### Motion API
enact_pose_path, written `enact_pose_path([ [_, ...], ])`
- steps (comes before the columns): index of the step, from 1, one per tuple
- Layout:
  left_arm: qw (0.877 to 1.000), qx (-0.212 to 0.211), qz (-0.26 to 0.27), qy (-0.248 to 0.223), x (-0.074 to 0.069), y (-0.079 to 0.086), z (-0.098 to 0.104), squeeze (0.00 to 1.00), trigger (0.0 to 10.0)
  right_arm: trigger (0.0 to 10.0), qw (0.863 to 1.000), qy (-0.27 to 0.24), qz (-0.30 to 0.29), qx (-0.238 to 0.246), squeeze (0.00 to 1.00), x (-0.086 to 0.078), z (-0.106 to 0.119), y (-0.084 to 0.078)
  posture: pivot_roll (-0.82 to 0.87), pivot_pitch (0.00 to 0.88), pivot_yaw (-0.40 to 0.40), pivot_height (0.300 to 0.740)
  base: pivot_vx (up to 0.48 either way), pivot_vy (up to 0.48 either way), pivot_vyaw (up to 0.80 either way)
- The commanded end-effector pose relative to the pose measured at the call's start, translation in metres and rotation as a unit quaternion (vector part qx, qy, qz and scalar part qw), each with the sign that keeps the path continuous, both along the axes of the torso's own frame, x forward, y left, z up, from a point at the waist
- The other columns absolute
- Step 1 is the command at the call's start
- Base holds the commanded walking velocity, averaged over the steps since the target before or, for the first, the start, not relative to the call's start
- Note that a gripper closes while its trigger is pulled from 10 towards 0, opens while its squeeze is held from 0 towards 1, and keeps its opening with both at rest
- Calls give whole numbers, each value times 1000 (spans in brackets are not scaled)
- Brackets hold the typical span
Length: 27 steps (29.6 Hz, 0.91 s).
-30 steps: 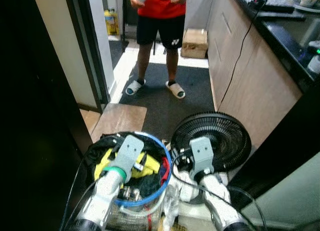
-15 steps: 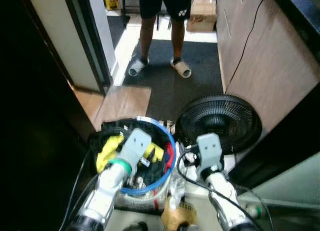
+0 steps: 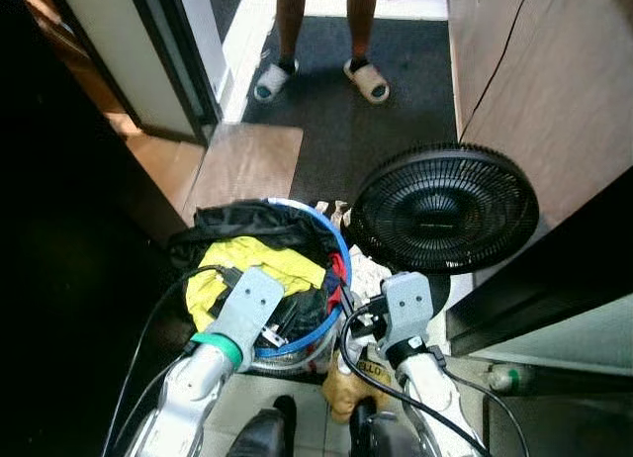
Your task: Clothes washing
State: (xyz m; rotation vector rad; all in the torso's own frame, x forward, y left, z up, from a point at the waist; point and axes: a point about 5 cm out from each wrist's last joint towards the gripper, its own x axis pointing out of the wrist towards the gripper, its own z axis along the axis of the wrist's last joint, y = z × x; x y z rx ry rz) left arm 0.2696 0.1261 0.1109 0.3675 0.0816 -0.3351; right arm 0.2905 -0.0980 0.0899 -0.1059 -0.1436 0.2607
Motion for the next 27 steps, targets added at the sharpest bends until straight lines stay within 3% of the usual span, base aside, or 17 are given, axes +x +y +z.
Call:
enact_pose_path([
  [1,1000,11,13,26,-7,7,-11,0,10000,10000,1000,28,2,-10,0,-5,-13,1,181,423,115,740,0,0,0],
  [8,998,21,46,45,-8,16,-25,0,10000,10000,998,43,6,-41,0,5,-15,-1,153,396,73,740,0,0,0],
  [10,997,18,54,44,-8,15,-25,0,10000,10000,998,40,28,-44,0,9,-10,5,165,383,45,740,0,0,0],
  [12,997,10,67,39,-7,13,-22,0,10000,10000,996,33,73,-42,0,16,-1,23,187,376,12,740,0,0,0],
  [14,997,10,67,39,-7,13,-22,0,10000,10000,996,33,73,-42,0,16,-1,23,187,376,12,740,0,0,0],
  [15,996,7,77,37,-8,14,-20,0,10000,10000,994,35,96,-41,0,19,1,36,198,376,0,740,0,0,0],
  [19,996,6,85,36,-10,16,-19,0,10000,10000,992,38,111,-39,0,21,2,45,210,379,-12,740,0,0,0],
  [21,994,7,105,38,-18,23,-18,0,10000,10000,988,56,140,-35,0,20,-2,60,243,400,-31,740,0,0,0],
  [27,992,10,118,38,-23,27,-17,0,10000,10000,984,64,163,-33,0,17,-4,68,252,409,-36,740,0,0,0],
])
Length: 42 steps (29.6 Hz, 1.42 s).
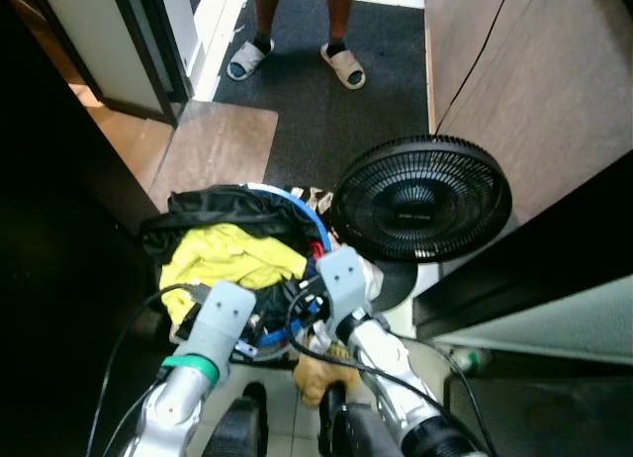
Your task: Clothes washing
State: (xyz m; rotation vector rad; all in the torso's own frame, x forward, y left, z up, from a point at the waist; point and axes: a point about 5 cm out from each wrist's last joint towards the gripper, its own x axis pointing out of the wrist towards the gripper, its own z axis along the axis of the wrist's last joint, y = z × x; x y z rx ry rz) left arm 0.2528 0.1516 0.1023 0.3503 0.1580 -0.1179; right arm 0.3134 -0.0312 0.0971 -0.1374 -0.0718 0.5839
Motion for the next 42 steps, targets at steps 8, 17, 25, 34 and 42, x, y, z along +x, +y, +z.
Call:
enact_pose_path([
  [8,999,9,23,25,-17,7,-8,0,10000,10000,998,57,5,-29,0,-7,-27,0,281,461,-37,740,0,0,0],
  [17,999,16,34,38,-29,14,-8,0,10000,10000,991,113,-19,-73,0,-7,-51,-15,306,493,-25,740,0,0,0],
  [25,998,19,41,43,-31,17,-7,0,10000,10000,982,148,-6,-120,0,-4,-60,-17,315,483,-26,740,0,0,0],
  [34,998,20,43,42,-30,18,-5,0,10000,10000,989,111,-34,-88,0,6,-44,-19,312,468,-26,740,0,0,0],
  [42,998,19,43,40,-24,19,-5,0,10000,10000,991,1,-135,11,0,29,5,-59,289,420,-19,740,0,0,0],
])
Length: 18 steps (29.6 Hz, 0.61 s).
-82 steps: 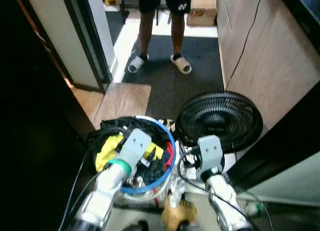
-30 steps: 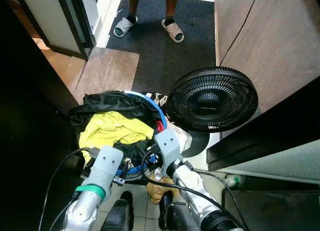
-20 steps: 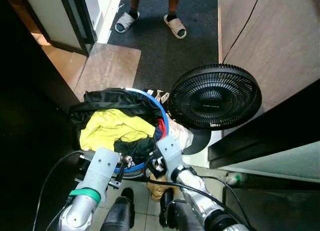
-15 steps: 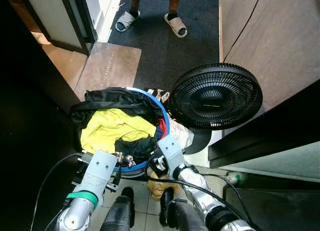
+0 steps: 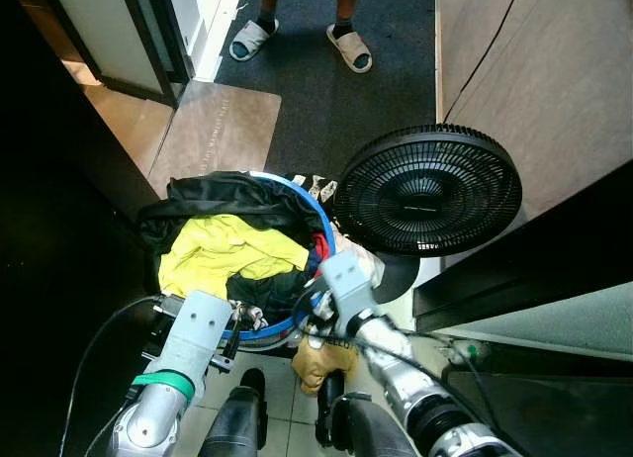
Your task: Clothes washing
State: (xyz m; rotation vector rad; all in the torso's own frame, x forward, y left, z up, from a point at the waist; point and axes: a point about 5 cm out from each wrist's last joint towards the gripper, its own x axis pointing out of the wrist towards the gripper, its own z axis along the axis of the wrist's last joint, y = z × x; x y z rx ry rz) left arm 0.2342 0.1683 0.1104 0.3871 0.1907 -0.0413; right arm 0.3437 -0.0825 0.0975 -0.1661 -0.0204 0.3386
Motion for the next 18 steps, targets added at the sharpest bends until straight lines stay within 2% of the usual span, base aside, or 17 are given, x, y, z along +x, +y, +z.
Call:
enact_pose_path([
  [1,999,-4,5,31,-5,2,-13,0,10000,10000,1000,-15,-11,24,0,-1,4,-8,289,420,-19,740,0,0,0],
  [2,1000,-5,4,30,-3,2,-12,0,10000,10000,999,-37,-5,31,0,0,15,-12,289,420,-19,740,0,0,0],
  [4,1000,-5,4,30,-3,2,-12,0,10000,10000,999,-37,-5,31,0,0,15,-12,289,420,-19,740,0,0,0],
  [5,1000,-6,4,23,1,3,-10,0,10000,10000,998,-62,12,31,0,2,28,-11,273,380,-25,740,0,0,0],
  [6,1000,-8,4,19,4,3,-8,0,10000,10000,996,-75,24,30,0,3,35,-10,273,380,-25,740,0,0,0],
  [11,1000,-15,4,4,12,2,-2,0,10000,10000,995,-93,35,31,0,5,45,-5,257,311,-38,740,0,0,0],
  [12,1000,-25,0,-12,21,-3,5,0,10000,10000,993,-105,45,40,0,3,51,2,232,229,-48,740,0,0,0],
  [13,1000,-25,0,-12,21,-3,5,0,10000,10000,993,-105,45,40,0,3,51,2,232,229,-48,740,0,0,0],
  [14,999,-37,-4,-24,29,-8,12,0,10000,10000,991,-113,59,48,0,-1,54,11,220,194,-49,740,0,0,0],
  [16,999,-37,-4,-24,29,-8,12,0,10000,10000,991,-113,59,48,0,-1,54,11,220,194,-49,740,0,0,0],
  [17,998,-48,-8,-33,36,-12,17,0,10000,10000,989,-117,73,54,0,-7,54,20,211,165,-51,740,0,0,0],
  [18,998,-48,-8,-33,36,-12,17,0,10000,10000,989,-117,73,54,0,-7,54,20,211,165,-51,740,0,0,0],
])
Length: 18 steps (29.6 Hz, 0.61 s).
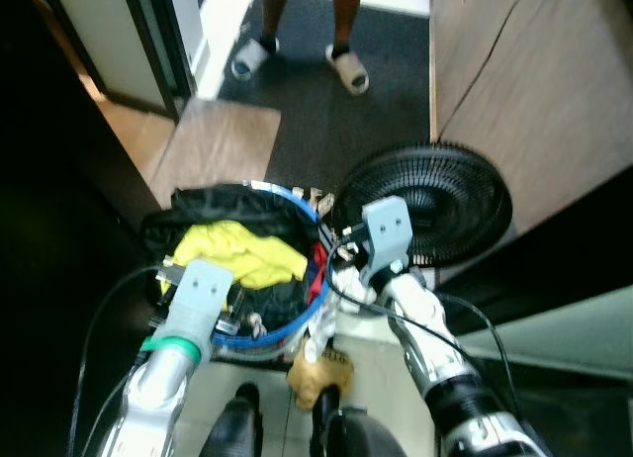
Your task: Clothes washing
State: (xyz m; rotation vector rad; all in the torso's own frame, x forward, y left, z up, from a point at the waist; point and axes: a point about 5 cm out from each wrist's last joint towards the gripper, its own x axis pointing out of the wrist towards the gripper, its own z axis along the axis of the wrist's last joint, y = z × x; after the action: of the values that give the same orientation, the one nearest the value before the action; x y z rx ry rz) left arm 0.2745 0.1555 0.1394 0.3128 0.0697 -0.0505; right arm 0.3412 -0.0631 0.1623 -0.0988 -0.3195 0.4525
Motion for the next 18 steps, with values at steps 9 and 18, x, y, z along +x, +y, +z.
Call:
enact_pose_path([
  [9,998,-58,22,-7,31,5,-2,0,10000,10000,1000,-1,-7,0,0,-20,-17,-1,150,0,-58,740,0,0,0],
  [18,998,-62,7,-22,42,-3,0,0,10000,10000,999,-23,-42,-13,0,-15,-9,-14,120,0,-45,740,0,0,0],
])
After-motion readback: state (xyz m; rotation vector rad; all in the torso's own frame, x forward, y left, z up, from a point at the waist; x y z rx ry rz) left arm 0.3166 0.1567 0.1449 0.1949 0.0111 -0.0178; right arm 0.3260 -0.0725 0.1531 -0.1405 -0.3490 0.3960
